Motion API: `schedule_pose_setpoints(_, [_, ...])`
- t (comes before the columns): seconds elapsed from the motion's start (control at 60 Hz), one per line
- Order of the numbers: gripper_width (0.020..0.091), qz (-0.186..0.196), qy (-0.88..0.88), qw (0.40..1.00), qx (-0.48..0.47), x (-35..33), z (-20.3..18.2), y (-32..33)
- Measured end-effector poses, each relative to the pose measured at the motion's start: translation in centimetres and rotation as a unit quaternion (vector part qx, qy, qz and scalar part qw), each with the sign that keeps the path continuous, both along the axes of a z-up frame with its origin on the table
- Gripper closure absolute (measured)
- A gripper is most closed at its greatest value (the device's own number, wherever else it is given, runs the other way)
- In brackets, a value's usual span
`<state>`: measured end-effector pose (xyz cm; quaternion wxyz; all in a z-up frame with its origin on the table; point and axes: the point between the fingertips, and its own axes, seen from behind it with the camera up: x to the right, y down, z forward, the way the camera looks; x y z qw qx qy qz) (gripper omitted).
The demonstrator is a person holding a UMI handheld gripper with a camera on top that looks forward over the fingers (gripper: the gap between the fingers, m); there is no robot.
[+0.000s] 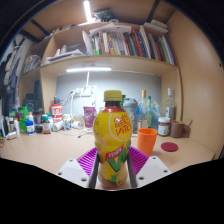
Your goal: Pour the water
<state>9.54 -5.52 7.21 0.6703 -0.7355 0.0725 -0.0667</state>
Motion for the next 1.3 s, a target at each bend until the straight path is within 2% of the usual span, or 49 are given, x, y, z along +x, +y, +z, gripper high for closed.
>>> schedule_pose_setpoints(0.1, [0.0716, 0.007, -0.001, 1.0, 0.003, -0.6, -0.1, 0.3])
schedule_pose_setpoints(0.15, [0.073, 0.013, 0.003, 1.0, 0.006, -0.9, 0.0, 0.4])
schedule_pose_setpoints(0.183, [0.0778, 0.016, 0.001, 1.0, 0.006, -0.9, 0.0, 0.5])
schedule_pose_setpoints(0.333, [0.0779, 0.042, 0.017, 0.999, 0.0, -1.6, 0.3, 1.4])
schedule_pose_setpoints(0.45, [0.0779, 0.061, 0.084, 0.994, 0.038, -1.9, 5.0, 2.6])
schedule_pose_setpoints(0.55, [0.0779, 0.08, 0.226, 0.968, 0.075, -1.8, 9.6, 3.4])
schedule_pose_setpoints(0.667, [0.0781, 0.097, 0.443, 0.884, 0.11, -0.3, 12.4, 5.9])
schedule_pose_setpoints(0.817, [0.0781, 0.123, 0.722, 0.677, 0.076, -0.4, 10.7, 8.9])
schedule_pose_setpoints(0.867, [0.0782, 0.122, 0.765, 0.628, 0.066, -0.4, 9.8, 9.3])
schedule_pose_setpoints(1.0, [0.0781, 0.101, 0.809, 0.573, 0.088, 0.8, 9.4, 10.0])
schedule_pose_setpoints(1.117, [0.0778, 0.109, 0.851, 0.501, 0.112, 1.5, 10.9, 9.7])
schedule_pose_setpoints(1.3, [0.078, 0.11, 0.893, 0.422, 0.113, 1.8, 11.3, 9.7])
